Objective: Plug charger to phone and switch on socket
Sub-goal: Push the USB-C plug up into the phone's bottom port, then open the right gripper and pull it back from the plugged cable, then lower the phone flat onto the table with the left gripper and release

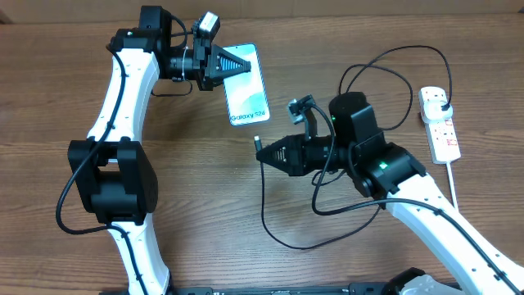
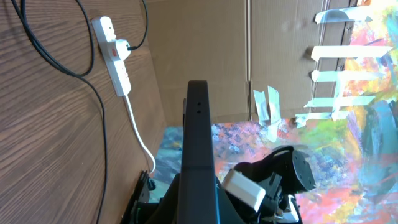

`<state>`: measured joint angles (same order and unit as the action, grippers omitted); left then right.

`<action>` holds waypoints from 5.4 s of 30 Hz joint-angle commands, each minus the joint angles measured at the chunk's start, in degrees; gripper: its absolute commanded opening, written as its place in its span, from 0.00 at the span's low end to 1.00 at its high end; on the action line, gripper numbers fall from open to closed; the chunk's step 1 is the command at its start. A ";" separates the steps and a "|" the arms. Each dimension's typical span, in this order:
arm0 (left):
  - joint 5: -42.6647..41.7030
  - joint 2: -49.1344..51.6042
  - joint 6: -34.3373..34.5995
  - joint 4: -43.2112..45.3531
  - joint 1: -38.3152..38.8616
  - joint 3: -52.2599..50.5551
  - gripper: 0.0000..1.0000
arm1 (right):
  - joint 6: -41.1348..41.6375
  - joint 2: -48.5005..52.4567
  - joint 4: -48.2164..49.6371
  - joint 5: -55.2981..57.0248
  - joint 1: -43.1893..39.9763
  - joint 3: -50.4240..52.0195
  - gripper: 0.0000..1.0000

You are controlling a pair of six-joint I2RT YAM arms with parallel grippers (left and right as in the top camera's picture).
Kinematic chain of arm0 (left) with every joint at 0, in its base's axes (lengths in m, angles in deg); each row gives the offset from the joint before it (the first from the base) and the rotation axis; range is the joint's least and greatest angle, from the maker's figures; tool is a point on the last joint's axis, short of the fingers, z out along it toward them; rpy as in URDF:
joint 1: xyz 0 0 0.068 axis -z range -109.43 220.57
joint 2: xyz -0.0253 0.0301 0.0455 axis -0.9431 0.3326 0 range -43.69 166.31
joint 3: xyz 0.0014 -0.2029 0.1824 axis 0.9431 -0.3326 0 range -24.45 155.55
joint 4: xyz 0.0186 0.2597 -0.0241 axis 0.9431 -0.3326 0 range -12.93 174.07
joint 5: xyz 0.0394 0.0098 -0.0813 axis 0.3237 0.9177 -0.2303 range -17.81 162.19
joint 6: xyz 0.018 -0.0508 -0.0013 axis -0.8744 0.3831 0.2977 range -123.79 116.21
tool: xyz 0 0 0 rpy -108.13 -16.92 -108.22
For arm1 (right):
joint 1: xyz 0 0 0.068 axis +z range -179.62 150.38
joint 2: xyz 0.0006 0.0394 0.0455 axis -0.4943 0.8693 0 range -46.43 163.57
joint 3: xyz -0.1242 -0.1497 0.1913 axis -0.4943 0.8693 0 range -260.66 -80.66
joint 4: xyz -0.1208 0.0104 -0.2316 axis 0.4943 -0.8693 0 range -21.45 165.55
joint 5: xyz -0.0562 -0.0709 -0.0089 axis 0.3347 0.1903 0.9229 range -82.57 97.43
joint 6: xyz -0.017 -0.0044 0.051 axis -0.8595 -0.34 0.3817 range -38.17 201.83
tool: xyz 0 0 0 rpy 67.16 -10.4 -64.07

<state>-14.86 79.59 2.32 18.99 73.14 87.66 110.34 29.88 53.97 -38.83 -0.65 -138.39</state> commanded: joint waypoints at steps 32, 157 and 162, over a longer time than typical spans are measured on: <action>-3.54 -0.07 1.22 -0.70 0.09 0.96 0.04 | 6.25 3.67 7.69 2.01 0.26 0.46 0.04; 26.75 0.09 -6.60 -7.43 2.19 0.85 0.04 | 3.98 4.50 -5.79 4.37 -11.08 0.46 0.54; 31.63 0.15 -7.65 -8.57 2.19 0.68 0.04 | 4.00 4.50 -9.31 9.16 -11.69 0.46 0.56</action>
<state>13.30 79.59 -3.06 10.73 75.37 87.66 115.17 33.99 45.45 -33.52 -12.02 -137.87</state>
